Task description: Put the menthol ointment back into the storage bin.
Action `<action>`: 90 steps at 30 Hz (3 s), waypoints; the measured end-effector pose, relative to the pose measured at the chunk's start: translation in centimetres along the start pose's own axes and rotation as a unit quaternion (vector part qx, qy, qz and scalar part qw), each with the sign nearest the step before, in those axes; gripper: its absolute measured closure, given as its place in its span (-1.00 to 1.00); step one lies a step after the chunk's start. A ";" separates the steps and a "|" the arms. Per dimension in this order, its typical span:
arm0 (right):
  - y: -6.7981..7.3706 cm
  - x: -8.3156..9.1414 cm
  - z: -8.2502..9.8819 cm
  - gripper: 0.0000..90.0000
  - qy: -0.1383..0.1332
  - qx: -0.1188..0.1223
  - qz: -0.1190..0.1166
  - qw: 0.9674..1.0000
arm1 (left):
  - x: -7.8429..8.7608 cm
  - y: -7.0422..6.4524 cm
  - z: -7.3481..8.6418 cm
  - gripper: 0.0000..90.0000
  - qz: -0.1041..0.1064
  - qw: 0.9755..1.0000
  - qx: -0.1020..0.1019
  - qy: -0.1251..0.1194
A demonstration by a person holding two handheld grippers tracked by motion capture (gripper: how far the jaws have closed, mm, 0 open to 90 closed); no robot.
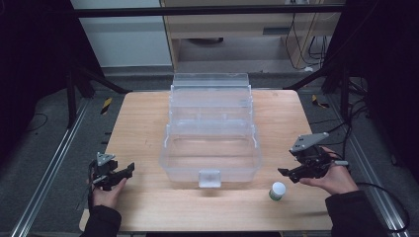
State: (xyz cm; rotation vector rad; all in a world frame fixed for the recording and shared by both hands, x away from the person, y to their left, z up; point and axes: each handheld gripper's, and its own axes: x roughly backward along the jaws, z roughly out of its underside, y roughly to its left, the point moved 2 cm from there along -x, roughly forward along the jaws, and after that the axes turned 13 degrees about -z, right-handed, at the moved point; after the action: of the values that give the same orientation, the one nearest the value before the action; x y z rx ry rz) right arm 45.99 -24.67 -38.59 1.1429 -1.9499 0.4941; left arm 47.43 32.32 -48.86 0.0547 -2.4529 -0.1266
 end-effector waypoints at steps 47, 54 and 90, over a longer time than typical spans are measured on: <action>2.0 -4.2 0.5 -0.21 0.189 0.066 -0.084 0.976 | -0.2 -0.4 0.1 -0.27 0.004 1.000 -0.012 0.005; 1.9 -4.9 1.0 -0.16 0.199 0.072 -0.088 0.973 | -0.2 -0.4 0.1 -0.27 0.004 1.000 -0.014 0.005; 1.7 -7.9 1.6 0.05 0.247 0.063 -0.103 0.961 | -0.2 -0.4 0.1 -0.27 0.005 1.000 -0.016 0.005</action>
State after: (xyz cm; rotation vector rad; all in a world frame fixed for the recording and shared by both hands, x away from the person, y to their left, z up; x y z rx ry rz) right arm 45.94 -20.66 -45.74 1.1542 -1.3696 0.7198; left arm 47.54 31.93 -49.09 0.0302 -2.4400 -0.1604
